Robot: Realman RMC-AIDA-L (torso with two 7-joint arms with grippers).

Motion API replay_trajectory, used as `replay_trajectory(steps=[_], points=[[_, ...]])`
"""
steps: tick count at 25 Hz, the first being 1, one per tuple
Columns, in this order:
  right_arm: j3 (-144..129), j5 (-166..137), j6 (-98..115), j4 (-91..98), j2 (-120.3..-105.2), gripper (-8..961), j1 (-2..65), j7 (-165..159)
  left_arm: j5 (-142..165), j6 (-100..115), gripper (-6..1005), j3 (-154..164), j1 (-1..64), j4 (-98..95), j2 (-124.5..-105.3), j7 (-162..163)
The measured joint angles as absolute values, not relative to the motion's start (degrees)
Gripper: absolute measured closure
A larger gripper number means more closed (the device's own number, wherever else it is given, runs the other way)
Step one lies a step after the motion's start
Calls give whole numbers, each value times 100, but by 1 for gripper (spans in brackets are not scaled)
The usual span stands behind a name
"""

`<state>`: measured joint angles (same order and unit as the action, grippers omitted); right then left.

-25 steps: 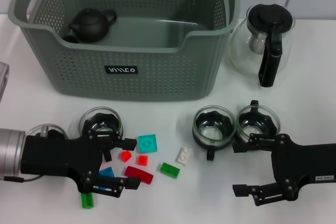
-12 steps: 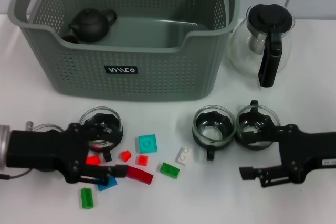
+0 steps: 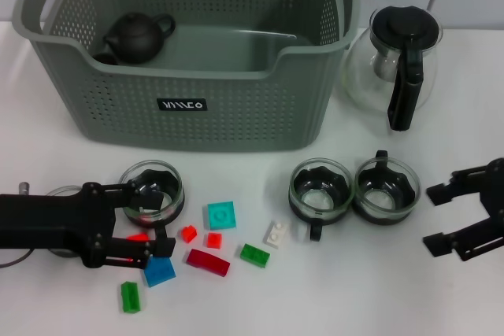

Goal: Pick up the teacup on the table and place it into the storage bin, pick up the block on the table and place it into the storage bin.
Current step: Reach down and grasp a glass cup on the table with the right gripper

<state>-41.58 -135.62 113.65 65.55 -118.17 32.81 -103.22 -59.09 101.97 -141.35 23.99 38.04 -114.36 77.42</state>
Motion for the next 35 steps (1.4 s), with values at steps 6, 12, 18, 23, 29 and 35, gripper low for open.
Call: replay_trajectory(steps=[6,12,18,23,29,35], points=[[-5090,-14383,11366,7260,-11750,60,3800,-10921,-5909,10045,159,-14136,2399,3779,-11453,7734],[-5573,-15270,11219,7214,-11969,65,4460,-10942,-5917,9913,159,-14138,2436,3765,-11500,7725],[-6563,-15414,10666,7069,-12030,71,4518,-11263,-5932,9732,159,-14142,2427,3755,-11571,7725],[-7115,-15376,10120,6906,-12044,75,4441,-11526,-5923,9654,159,-14142,2431,3753,-11630,7725],[-7627,-15376,9573,6470,-12051,243,4441,-11701,-5923,9556,159,-14141,2433,3744,-11639,7725],[-7956,-15377,9100,6321,-12058,286,4421,-11822,-5923,9550,159,-14141,2438,3744,-11649,7725]])
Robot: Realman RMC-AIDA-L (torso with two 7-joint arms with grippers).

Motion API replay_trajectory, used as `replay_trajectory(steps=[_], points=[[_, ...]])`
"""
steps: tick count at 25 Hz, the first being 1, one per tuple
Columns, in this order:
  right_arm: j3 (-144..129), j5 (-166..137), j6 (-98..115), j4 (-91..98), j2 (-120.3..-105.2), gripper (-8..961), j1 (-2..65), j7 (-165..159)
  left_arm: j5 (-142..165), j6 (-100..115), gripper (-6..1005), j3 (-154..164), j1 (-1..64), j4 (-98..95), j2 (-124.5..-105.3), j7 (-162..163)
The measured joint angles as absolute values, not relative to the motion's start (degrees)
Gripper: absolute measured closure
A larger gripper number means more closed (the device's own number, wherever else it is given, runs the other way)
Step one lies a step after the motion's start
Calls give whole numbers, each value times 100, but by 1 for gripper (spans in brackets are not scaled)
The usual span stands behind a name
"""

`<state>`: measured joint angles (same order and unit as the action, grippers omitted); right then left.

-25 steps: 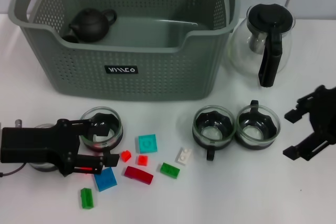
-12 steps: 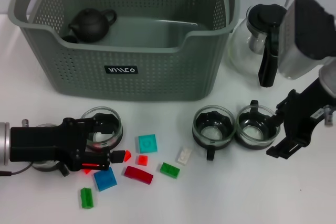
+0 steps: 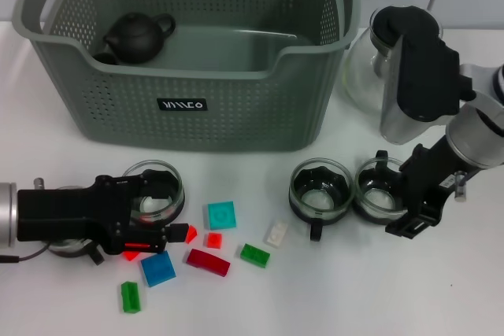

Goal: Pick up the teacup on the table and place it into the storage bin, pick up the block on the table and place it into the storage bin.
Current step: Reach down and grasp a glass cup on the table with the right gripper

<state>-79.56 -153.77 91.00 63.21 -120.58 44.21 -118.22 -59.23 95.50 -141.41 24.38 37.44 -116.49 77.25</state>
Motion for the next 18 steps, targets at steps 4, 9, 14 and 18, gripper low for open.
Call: replay_trajectory(steps=[4,9,14,18], points=[[-8202,-15379,8953,6263,-12059,307,4412,-11879,-5924,9550,159,-14141,2425,3744,-11656,7725],[-8530,-15394,8786,6215,-12059,333,4400,-12035,-5924,9551,159,-14141,2436,3744,-11655,7725],[-8607,-15387,8746,6209,-12058,359,4401,-12085,-5924,9547,159,-14141,2447,3744,-11654,7725],[-8812,-15380,8778,6184,-12060,380,4407,-12092,-5924,9545,159,-14141,2444,3744,-11654,7726]])
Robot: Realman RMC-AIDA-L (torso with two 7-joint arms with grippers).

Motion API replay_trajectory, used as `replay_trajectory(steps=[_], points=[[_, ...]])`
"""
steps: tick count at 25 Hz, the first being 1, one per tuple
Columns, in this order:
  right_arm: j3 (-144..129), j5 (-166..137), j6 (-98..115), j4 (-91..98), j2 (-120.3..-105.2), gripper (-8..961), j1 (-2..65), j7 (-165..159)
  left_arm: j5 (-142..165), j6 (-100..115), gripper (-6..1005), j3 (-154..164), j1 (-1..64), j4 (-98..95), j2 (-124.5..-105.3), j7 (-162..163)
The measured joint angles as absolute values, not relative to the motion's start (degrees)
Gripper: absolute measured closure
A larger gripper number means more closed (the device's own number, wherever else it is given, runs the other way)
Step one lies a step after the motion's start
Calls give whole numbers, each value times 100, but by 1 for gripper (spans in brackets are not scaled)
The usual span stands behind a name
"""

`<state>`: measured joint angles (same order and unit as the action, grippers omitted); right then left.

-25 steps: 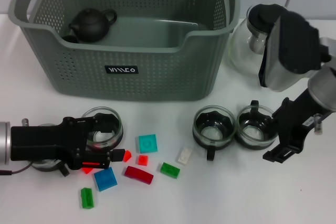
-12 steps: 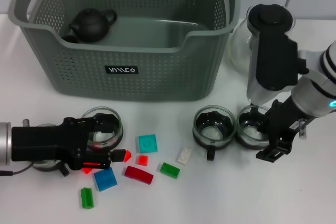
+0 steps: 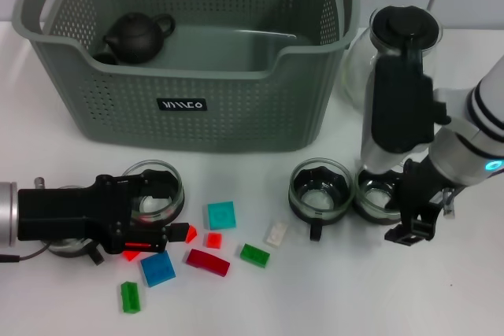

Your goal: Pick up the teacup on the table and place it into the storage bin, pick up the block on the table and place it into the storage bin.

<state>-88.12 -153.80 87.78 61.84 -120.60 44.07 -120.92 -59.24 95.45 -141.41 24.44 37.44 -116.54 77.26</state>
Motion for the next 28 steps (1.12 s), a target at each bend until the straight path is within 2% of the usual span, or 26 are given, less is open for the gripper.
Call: replay_trajectory(steps=[4,7,12,21,28], points=[[-9047,-15378,8721,6187,-12067,401,4391,-12164,-5924,9544,159,-14141,2440,3744,-11654,7739],[-9038,-15374,8709,6213,-12059,611,4388,-12178,-5924,9544,159,-14125,2443,3744,-11656,7756],[-9047,-15373,8723,6222,-12050,837,4385,-12191,-5917,9544,159,-14114,2450,3744,-11685,7741],[-8900,-15387,9035,6465,-12027,895,4377,-12196,-5915,9545,159,-14140,2452,3744,-11689,7737],[-7622,-15452,10927,7637,-11964,896,4574,-11973,-5944,9520,160,-14142,2461,3764,-11690,7728]])
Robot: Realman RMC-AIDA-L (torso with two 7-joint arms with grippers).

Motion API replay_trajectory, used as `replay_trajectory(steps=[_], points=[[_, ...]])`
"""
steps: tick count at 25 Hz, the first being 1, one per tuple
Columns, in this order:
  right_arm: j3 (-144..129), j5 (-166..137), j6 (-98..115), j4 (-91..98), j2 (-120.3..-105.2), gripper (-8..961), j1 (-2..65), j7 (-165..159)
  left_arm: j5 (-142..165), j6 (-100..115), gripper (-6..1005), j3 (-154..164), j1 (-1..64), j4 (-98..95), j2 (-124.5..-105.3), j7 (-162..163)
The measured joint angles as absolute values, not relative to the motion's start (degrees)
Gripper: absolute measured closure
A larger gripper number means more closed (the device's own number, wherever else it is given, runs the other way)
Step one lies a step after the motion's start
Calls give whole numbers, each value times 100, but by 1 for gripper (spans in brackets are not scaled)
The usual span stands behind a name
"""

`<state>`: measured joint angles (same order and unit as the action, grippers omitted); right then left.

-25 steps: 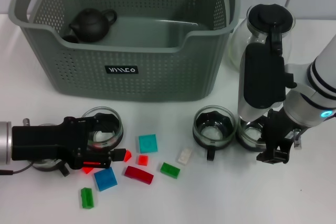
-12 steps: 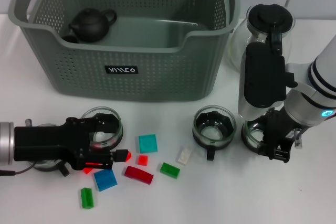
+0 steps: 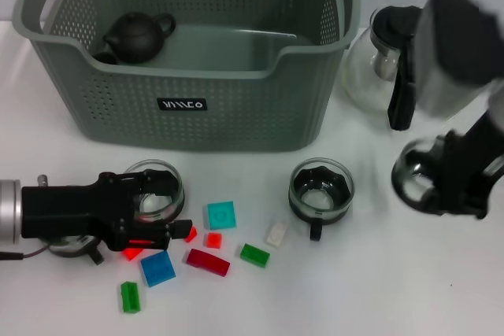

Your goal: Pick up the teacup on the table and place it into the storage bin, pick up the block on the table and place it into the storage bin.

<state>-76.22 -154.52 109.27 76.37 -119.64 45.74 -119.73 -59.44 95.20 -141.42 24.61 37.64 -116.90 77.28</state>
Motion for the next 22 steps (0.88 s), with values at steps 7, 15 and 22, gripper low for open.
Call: replay_trajectory(steps=[7,15,22], points=[[-6760,-15872,11372,8217,-11886,897,4899,-11839,-5945,9397,160,-14141,2476,3755,-11697,7725],[-6360,-16583,11017,8461,-11904,897,5043,-11749,-5955,9394,160,-14141,2503,3753,-11699,7725],[-5821,-16509,10410,8870,-11911,898,5083,-11847,-5959,9381,160,-14141,2541,3750,-11698,7725]])
